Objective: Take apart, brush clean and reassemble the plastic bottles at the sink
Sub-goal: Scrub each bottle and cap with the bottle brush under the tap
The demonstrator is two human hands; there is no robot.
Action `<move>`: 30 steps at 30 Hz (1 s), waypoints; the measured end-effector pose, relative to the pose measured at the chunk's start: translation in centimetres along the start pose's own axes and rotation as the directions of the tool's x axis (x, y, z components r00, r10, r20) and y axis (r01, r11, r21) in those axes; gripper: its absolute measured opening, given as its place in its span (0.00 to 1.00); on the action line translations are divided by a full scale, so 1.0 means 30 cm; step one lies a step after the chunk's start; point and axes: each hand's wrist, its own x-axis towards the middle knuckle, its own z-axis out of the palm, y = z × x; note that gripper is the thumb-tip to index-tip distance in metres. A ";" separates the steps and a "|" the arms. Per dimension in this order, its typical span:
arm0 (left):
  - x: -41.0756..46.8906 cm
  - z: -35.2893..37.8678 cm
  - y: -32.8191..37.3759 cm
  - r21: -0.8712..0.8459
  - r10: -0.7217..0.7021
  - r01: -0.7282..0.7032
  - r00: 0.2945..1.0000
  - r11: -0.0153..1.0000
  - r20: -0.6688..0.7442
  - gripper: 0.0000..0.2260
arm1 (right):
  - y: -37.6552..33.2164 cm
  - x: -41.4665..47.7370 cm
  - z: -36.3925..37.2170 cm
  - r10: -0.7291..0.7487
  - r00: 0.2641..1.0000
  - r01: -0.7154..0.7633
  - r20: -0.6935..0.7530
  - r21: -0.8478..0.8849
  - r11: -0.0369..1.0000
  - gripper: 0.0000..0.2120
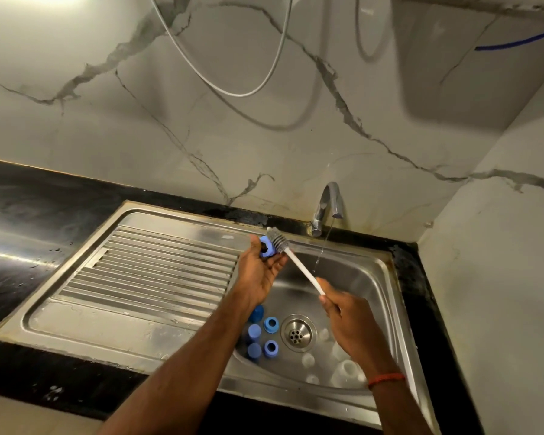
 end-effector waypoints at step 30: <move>-0.001 -0.014 0.002 -0.160 -0.007 -0.015 0.991 0.987 -0.134 0.16 | -0.011 0.005 0.071 0.082 0.996 -0.076 -0.019 0.190 0.979 0.18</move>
